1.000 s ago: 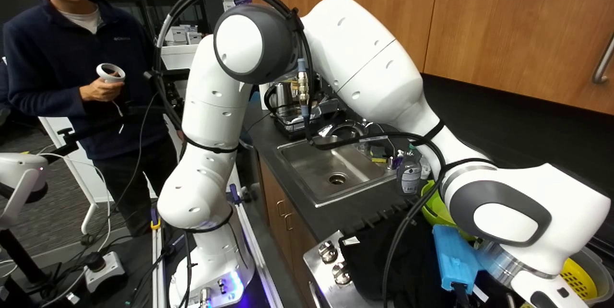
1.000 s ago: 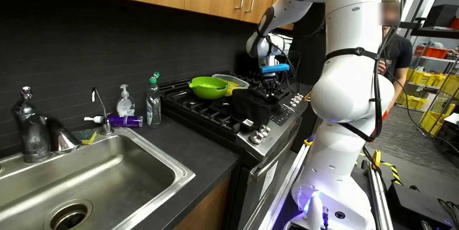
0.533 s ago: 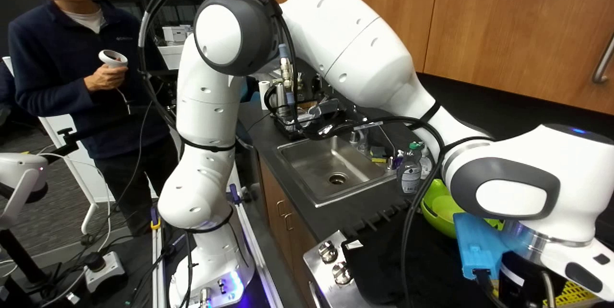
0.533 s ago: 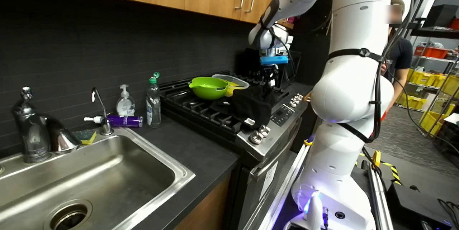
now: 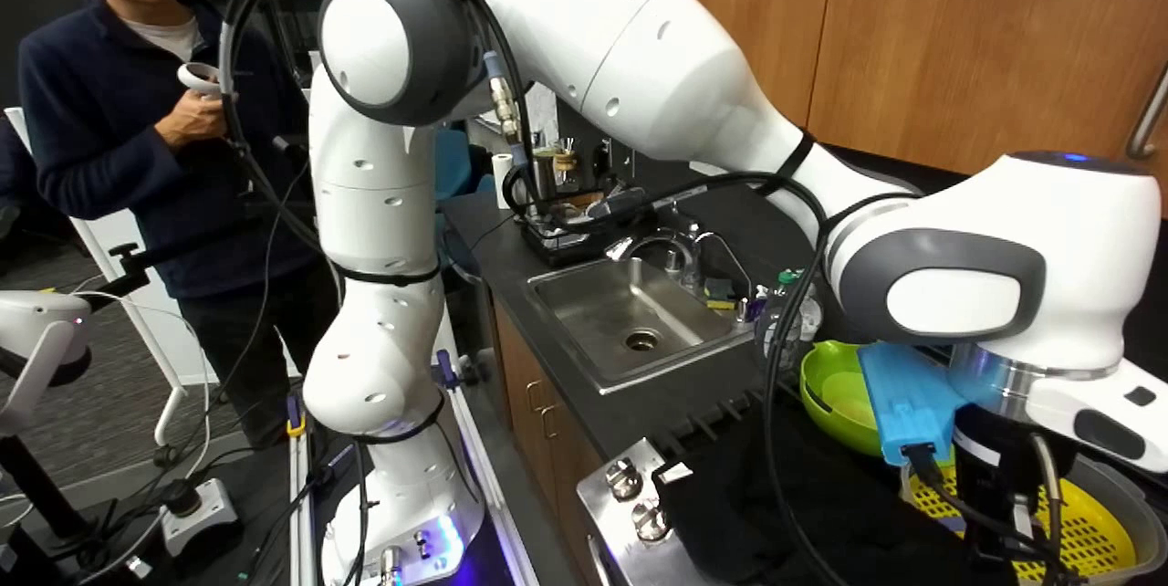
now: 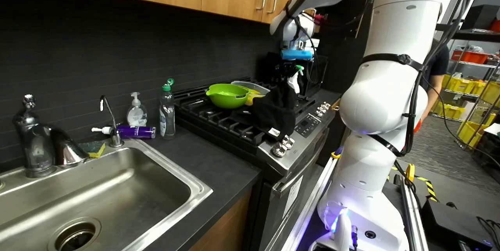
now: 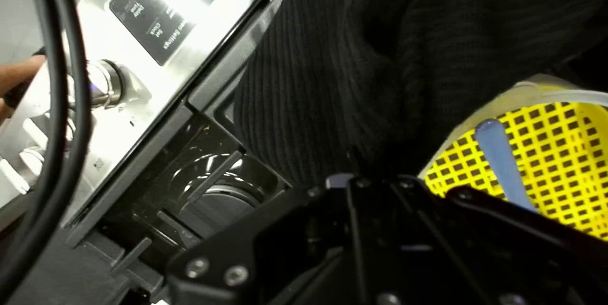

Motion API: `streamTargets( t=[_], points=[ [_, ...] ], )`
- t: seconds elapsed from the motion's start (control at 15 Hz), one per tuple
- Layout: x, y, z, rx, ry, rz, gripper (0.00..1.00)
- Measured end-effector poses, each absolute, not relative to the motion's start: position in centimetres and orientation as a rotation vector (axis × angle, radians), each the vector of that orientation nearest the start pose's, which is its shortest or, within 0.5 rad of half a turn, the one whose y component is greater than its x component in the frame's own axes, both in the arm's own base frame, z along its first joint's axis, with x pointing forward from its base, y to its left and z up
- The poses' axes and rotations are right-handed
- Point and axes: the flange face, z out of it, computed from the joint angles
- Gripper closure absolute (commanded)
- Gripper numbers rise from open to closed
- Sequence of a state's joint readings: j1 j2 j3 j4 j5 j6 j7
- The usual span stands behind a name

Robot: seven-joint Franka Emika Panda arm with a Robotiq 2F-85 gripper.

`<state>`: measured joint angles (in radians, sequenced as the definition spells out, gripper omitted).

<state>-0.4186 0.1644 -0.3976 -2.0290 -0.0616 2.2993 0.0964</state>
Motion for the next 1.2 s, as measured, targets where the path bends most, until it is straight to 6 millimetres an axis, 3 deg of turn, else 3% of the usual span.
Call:
streamTargets(
  t=[0.27,0.73,1.2],
  points=[
    [40.2,-40.3,41.4,-2.995,1.173,-0.181,0.99],
    [40.2,-33.3,45.4,-2.993,0.614,-0.081,0.99],
    [41.3,-27.7,46.9,-2.981,0.230,0.037,0.99]
  ],
)
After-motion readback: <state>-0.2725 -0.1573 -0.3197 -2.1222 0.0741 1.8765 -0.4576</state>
